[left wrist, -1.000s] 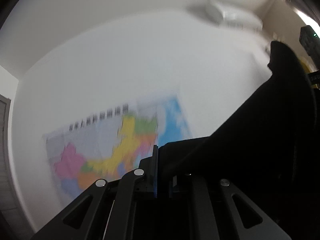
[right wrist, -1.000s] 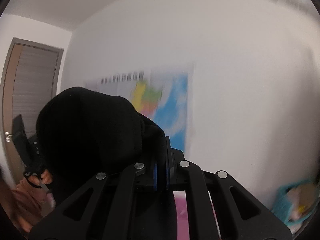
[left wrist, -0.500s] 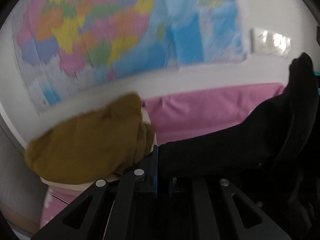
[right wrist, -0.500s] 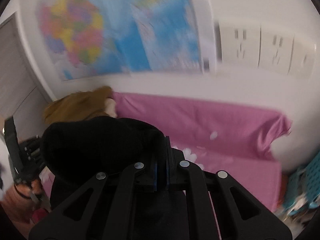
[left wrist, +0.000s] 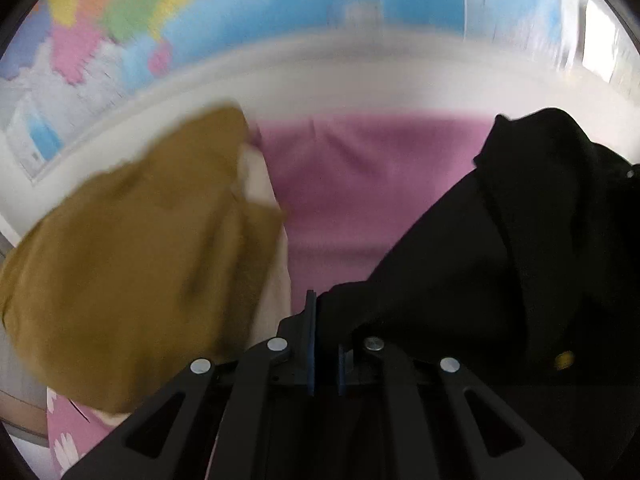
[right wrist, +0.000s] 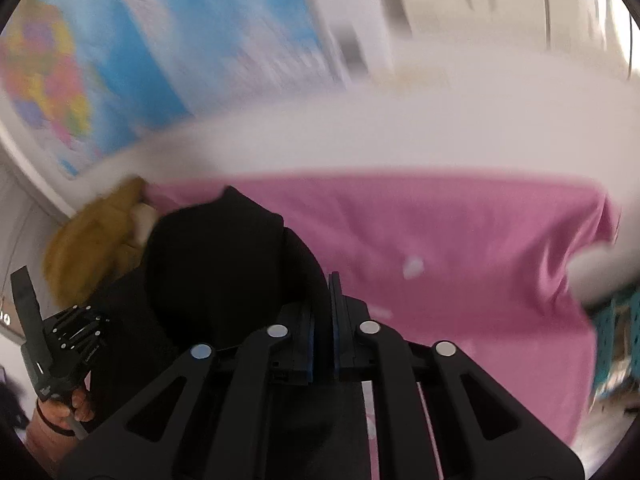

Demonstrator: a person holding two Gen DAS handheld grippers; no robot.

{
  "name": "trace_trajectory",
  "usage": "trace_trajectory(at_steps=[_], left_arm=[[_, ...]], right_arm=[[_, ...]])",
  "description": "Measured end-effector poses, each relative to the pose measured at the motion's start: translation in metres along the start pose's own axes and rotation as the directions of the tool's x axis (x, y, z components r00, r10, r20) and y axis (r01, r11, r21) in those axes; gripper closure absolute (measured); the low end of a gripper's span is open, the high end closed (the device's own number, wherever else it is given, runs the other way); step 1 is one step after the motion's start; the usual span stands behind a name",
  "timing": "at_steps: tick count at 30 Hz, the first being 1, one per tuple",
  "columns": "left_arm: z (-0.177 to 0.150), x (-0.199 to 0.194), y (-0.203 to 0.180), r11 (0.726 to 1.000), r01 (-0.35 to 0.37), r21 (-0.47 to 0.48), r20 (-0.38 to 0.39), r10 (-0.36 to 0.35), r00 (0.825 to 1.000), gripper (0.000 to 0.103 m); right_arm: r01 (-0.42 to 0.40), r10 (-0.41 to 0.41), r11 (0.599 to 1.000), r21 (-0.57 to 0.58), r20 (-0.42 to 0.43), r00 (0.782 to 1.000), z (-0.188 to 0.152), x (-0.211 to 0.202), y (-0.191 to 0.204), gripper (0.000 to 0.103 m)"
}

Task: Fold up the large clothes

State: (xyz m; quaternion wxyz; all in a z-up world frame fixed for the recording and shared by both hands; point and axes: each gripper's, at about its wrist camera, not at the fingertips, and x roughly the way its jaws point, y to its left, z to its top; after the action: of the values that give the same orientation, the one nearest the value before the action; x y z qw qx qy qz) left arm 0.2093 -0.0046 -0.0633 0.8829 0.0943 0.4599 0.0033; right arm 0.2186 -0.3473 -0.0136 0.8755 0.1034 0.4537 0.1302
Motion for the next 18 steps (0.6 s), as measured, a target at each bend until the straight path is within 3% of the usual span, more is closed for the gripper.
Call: trace_trajectory(at_steps=[1, 2, 4, 6, 9, 11, 16, 18], left_arm=[[-0.003, 0.009, -0.002, 1.000, -0.017, 0.007, -0.017, 0.017, 1.000, 0.094], [-0.006, 0.015, -0.003, 0.999, -0.035, 0.021, -0.030, 0.036, 0.999, 0.093], [-0.008, 0.013, 0.000, 0.999, -0.035, 0.014, -0.011, 0.035, 0.999, 0.093], [-0.009, 0.003, 0.004, 1.000, 0.008, 0.017, -0.005, -0.008, 1.000, 0.089], [-0.016, -0.021, 0.004, 0.995, 0.088, 0.051, 0.040, -0.090, 0.995, 0.065], [-0.024, -0.038, 0.001, 0.991, 0.093, 0.093, 0.089, -0.101, 0.991, 0.041], [-0.039, -0.066, -0.002, 0.980, 0.128, 0.153, 0.140, -0.150, 0.979, 0.041], [-0.044, -0.069, -0.005, 0.978, 0.126, 0.168, 0.144, -0.151, 0.978, 0.041]], right_arm=[[0.029, -0.029, 1.000, 0.010, -0.009, 1.000, -0.004, 0.006, -0.006, 0.071], [0.058, -0.057, 0.998, 0.035, -0.007, 0.998, -0.010, 0.007, -0.016, 0.046], [0.036, -0.036, 0.995, 0.097, 0.000, 0.999, -0.021, -0.005, -0.036, 0.020], [-0.013, 0.011, 0.995, 0.100, 0.027, 1.000, -0.042, -0.034, -0.053, 0.021], [-0.057, 0.055, 0.997, 0.052, 0.031, 0.998, -0.087, -0.079, -0.062, 0.009], [-0.088, 0.088, 0.996, 0.031, -0.001, 0.996, -0.123, -0.098, -0.066, 0.006], [-0.144, 0.153, 0.985, 0.098, -0.102, 0.983, -0.231, -0.120, -0.074, 0.010], [-0.154, 0.172, 0.979, 0.132, -0.142, 0.975, -0.273, -0.121, -0.070, 0.033]])
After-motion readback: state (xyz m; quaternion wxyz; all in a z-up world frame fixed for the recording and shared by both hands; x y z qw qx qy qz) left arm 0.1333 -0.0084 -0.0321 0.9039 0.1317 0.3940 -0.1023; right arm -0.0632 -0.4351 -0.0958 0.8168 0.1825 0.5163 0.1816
